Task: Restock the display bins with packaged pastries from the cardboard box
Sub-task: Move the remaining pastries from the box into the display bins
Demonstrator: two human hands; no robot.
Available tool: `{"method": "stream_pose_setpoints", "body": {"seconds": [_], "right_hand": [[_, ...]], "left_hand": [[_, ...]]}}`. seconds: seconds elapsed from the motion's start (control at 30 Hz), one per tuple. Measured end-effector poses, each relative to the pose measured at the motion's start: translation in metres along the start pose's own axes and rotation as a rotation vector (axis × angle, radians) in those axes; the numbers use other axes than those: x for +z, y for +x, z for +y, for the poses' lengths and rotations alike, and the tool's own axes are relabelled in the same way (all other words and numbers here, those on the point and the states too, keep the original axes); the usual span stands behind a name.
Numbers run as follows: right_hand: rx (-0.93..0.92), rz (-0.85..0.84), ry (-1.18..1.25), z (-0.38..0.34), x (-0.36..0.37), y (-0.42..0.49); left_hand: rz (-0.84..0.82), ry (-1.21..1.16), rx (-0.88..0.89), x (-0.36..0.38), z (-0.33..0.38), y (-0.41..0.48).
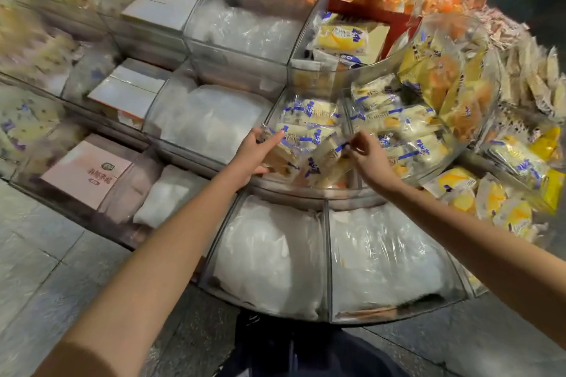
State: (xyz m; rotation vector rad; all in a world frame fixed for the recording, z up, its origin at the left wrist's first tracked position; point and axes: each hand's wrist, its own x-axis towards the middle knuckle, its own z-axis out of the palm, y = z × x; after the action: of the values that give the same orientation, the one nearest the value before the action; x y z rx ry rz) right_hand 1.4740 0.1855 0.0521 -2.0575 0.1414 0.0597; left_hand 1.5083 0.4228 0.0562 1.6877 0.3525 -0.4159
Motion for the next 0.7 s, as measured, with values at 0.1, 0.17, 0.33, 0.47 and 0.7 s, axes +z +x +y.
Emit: {"method": "stream_pose_setpoints", "body": {"seconds": [0.1,0.17,0.33,0.47,0.7], "right_hand": [[0.030,0.001,-0.006,0.003,-0.002,0.005],[0.088,-0.041,-0.004,0.003,-0.006,0.005],[0.066,-0.178,-0.146,-0.002,-0.013,0.014],[0.057,-0.235,-0.186,-0.006,-0.009,0.027],[0.033,-0.296,-0.336,-0.006,-0.018,0.036]], "left_hand": [[-0.084,0.016,-0.017,0.000,-0.001,0.016],[-0.119,0.188,0.012,-0.003,-0.002,0.025],[-0.205,0.918,0.259,-0.013,0.010,0.039],[-0.241,1.347,0.326,-0.019,0.027,0.051],[-0.450,1.072,0.424,-0.014,0.034,0.065]]}}
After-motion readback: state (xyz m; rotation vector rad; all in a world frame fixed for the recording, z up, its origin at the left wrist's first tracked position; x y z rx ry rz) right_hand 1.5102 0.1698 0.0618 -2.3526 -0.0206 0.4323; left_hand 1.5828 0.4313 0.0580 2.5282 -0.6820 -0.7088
